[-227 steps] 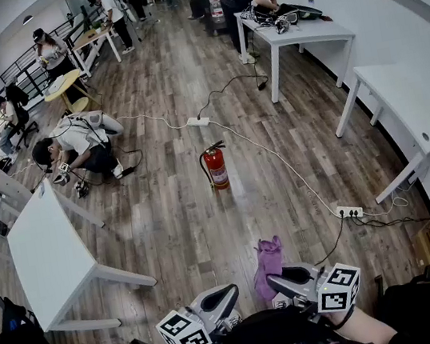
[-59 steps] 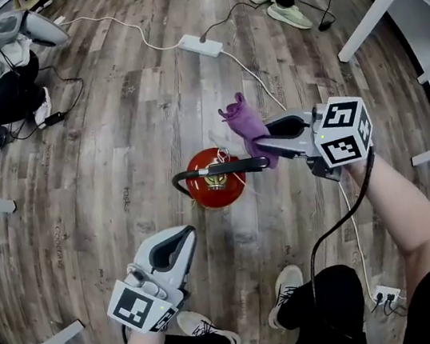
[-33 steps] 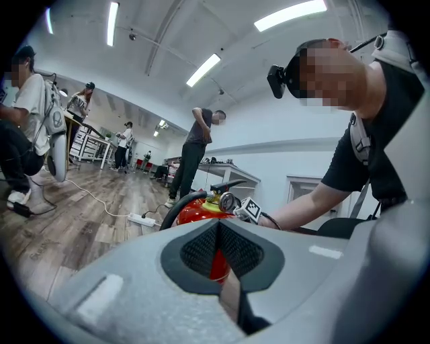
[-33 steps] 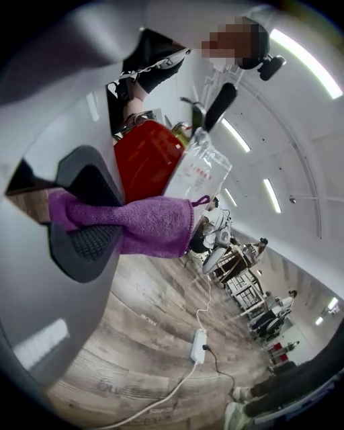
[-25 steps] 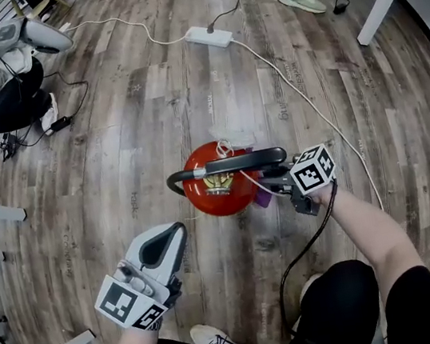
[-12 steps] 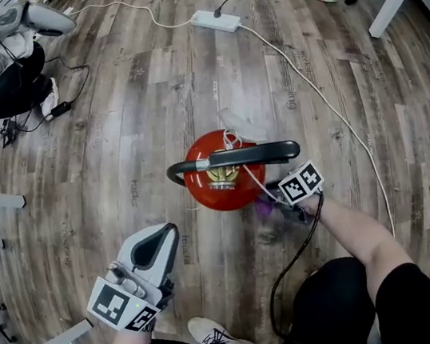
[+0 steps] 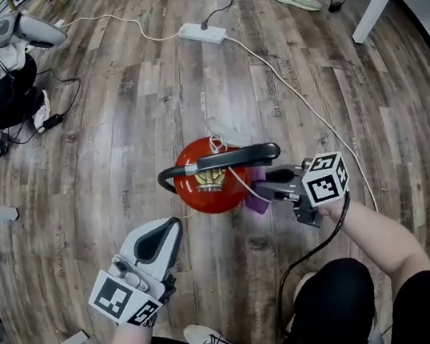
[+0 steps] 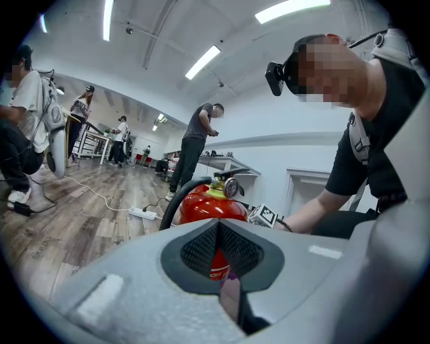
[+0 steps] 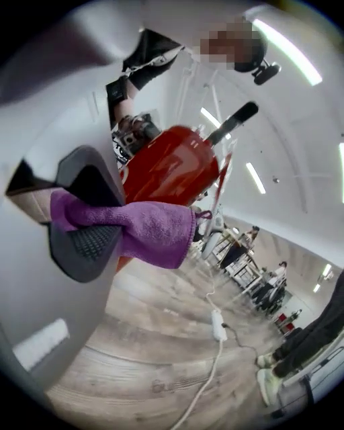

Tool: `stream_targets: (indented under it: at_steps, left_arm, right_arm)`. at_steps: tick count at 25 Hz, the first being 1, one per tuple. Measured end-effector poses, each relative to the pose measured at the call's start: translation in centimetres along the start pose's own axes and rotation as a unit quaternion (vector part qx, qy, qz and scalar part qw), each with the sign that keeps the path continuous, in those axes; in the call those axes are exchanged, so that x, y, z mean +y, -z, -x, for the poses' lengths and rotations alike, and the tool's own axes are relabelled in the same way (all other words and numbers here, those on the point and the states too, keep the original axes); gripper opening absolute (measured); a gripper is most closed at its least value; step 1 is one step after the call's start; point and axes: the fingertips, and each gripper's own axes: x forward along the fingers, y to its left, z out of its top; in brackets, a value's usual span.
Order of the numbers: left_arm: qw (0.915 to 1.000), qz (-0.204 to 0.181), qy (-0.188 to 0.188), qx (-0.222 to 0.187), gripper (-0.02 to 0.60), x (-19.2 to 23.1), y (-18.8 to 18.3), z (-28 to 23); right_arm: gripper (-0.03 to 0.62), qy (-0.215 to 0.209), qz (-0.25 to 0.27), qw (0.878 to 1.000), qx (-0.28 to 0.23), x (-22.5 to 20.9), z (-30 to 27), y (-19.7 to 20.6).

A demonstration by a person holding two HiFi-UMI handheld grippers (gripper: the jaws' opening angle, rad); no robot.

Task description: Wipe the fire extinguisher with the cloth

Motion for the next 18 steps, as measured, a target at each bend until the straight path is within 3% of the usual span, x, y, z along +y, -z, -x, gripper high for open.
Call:
stream_targets:
  at_steps: [3,8,13,18]
  left_arm:
    - [0.9999,0.001,0.009,-0.010,0.005,-0.3,-0.6,-0.7]
    - [0.9996,0.002,0.020,-0.020,0.005,-0.4,-1.1,-1.2]
    - [0.9997,0.004,0.018,-0.015,0.005,-0.3,-0.7,-1.0]
    - [0.9997,0.002,0.018,-0.018,0.005,-0.3,-1.0,-0.7]
  right_arm:
    - [0.072,-0.024,0.060,0.998,-0.017,5.3,2.1,-3.9]
    - [0.072,-0.050,0.111,0.992,-0.017,11.8,3.8,-6.0]
    - [0.072,-0.069,0.085,0.994,-0.007,15.1,3.2,-6.4]
    - [0.072,-0.074,0.088,0.993,0.033,14.9,1.2,-3.9]
